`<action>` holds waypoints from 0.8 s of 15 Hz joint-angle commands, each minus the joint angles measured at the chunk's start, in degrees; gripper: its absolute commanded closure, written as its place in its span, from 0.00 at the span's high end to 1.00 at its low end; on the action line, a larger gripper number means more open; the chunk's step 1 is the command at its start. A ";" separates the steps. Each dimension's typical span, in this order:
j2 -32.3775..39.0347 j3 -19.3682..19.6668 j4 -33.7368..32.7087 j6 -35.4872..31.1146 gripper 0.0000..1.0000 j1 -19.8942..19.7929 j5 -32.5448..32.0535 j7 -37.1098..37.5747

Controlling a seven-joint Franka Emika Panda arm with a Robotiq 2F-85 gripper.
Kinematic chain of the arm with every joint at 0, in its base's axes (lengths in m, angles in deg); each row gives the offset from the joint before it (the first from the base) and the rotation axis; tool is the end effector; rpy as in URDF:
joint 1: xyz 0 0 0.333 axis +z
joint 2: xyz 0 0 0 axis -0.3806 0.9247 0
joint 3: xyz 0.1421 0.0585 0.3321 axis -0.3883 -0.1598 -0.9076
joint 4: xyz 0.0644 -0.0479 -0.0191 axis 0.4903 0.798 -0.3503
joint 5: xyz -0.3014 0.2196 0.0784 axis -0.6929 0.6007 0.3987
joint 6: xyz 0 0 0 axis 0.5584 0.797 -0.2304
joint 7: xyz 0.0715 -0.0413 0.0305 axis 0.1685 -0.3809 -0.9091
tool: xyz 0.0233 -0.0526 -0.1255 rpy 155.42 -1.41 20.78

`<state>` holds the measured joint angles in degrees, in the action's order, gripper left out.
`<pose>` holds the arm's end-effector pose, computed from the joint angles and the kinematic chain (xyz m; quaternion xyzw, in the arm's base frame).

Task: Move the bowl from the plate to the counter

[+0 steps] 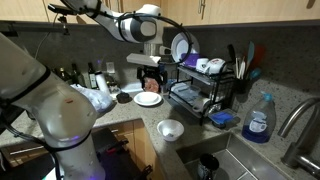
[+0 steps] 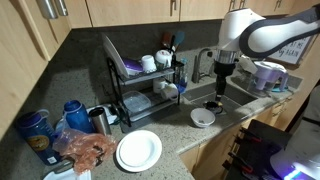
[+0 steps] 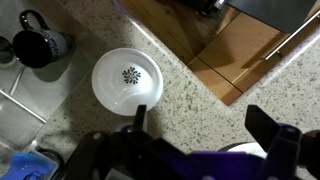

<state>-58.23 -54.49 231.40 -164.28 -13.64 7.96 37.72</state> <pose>0.3201 0.0374 0.4390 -0.9811 -0.1933 -0.0047 0.0099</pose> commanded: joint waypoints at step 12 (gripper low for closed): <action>18.00 0.28 -4.86 -16.57 1.00 8.03 38.14 -6.08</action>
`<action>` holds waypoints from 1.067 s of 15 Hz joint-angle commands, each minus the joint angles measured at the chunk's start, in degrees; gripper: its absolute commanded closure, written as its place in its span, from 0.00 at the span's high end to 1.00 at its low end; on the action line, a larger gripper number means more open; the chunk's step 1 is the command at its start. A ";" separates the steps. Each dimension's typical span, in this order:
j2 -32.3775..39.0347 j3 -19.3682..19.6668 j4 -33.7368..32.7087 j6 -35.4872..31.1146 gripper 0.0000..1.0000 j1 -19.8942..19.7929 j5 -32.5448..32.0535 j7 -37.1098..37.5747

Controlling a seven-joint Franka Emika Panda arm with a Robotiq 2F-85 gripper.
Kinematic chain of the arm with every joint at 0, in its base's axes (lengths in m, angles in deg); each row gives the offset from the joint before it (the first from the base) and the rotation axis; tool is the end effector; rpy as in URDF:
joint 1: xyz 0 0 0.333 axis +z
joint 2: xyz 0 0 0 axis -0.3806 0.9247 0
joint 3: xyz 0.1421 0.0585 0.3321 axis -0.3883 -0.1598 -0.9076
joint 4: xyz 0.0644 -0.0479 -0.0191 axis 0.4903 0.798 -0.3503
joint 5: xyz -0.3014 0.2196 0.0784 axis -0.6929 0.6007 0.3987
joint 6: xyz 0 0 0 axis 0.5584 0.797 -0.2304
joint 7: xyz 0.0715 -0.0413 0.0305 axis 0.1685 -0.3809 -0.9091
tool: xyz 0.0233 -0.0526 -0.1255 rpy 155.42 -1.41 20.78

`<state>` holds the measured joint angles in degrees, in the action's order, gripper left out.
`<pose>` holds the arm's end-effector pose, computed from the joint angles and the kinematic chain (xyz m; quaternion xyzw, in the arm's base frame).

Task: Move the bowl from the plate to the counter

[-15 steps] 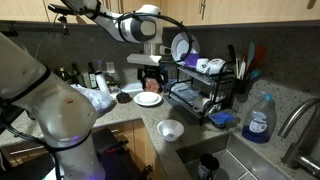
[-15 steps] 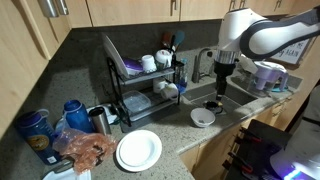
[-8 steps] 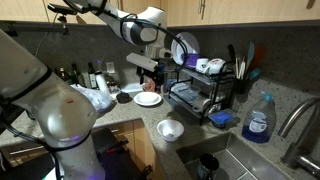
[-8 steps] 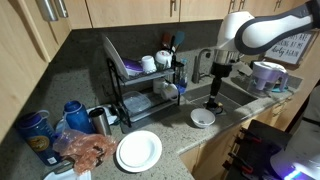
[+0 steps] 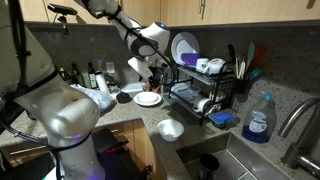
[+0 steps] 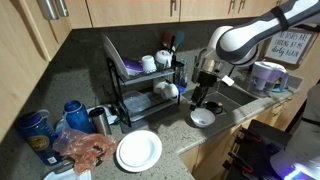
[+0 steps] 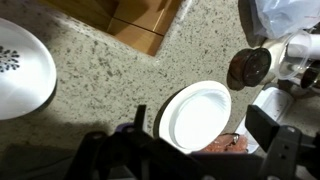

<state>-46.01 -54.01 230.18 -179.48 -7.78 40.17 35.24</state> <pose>0.3731 0.0998 0.4029 -0.9739 -0.0674 -0.0478 0.2113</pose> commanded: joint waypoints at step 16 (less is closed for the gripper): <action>36.90 -12.04 -25.56 -1.32 1.00 -2.04 14.27 -5.10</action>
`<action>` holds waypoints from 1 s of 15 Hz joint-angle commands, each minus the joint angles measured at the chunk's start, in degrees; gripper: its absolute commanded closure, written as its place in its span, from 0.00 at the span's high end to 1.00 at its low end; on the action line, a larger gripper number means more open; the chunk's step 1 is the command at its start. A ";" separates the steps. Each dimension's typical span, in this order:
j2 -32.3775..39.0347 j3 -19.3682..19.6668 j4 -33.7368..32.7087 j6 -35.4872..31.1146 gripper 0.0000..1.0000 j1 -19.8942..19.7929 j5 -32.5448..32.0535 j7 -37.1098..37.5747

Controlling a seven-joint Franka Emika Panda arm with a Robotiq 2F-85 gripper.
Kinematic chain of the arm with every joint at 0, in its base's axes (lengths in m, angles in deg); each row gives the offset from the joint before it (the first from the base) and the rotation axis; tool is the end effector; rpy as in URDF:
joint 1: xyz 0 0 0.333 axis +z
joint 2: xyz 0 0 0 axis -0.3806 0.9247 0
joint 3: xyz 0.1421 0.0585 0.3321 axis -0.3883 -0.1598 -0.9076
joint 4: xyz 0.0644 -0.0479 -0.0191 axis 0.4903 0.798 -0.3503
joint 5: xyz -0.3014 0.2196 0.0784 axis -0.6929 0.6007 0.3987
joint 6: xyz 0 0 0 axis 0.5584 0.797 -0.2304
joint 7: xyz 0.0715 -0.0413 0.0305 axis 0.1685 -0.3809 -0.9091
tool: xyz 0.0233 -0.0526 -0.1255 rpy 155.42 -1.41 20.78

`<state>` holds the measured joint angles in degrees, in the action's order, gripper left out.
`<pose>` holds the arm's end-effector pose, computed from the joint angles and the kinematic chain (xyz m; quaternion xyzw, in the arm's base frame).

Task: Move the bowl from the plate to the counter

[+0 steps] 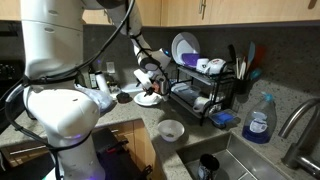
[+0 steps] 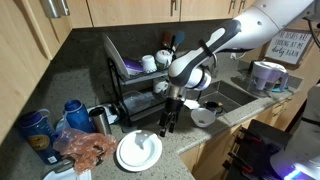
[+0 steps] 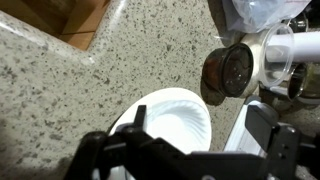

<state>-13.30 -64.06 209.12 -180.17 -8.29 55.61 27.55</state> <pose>0.4848 0.2191 0.2968 -0.9545 -0.0857 0.0434 0.2823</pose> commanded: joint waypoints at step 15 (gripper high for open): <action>16.07 -3.16 -15.91 -4.58 1.00 -0.27 -14.71 31.17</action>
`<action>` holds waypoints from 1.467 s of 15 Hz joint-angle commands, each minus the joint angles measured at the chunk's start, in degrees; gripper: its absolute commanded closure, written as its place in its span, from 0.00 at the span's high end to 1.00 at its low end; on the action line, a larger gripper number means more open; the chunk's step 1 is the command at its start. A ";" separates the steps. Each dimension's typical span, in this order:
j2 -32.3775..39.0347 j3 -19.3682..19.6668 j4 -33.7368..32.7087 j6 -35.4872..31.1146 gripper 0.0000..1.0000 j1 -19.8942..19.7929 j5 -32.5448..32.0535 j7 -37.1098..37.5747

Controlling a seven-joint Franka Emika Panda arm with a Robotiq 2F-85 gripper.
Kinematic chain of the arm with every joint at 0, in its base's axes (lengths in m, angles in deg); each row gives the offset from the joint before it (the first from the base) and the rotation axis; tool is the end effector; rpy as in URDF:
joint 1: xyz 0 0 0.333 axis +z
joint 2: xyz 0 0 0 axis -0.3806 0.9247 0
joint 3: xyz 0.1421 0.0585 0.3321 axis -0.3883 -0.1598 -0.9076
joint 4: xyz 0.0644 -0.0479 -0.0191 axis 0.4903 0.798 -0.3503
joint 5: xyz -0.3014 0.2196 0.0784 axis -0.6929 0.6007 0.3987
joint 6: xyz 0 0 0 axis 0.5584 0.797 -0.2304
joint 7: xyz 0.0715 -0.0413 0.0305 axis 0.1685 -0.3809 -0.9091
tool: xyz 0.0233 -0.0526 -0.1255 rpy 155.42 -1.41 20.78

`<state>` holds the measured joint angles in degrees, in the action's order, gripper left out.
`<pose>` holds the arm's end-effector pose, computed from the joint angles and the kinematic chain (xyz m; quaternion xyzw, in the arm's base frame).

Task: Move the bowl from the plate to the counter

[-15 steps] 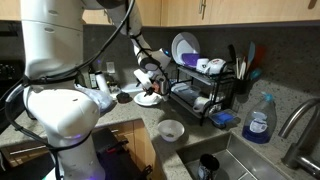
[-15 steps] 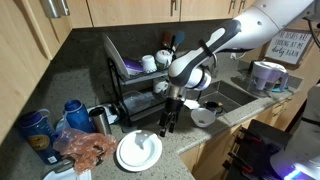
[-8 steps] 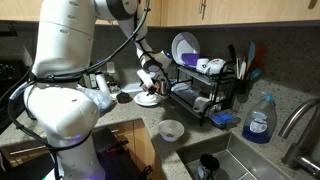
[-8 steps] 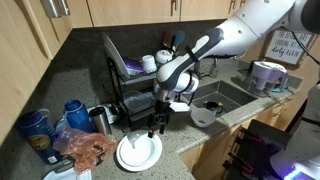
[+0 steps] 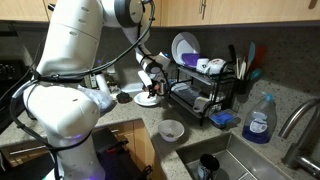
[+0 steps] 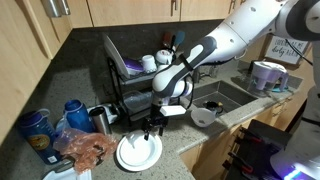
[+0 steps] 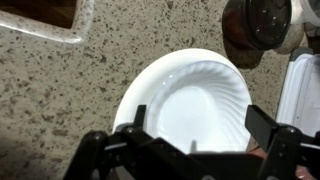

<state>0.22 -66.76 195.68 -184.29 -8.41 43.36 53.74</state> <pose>0.5546 0.2591 0.2554 -0.9718 0.0446 0.0717 0.2199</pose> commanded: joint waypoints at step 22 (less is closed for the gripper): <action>11.88 0.02 -12.69 0.40 0.98 0.44 -10.75 17.89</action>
<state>11.54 -66.57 183.82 -184.35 -8.17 33.92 69.34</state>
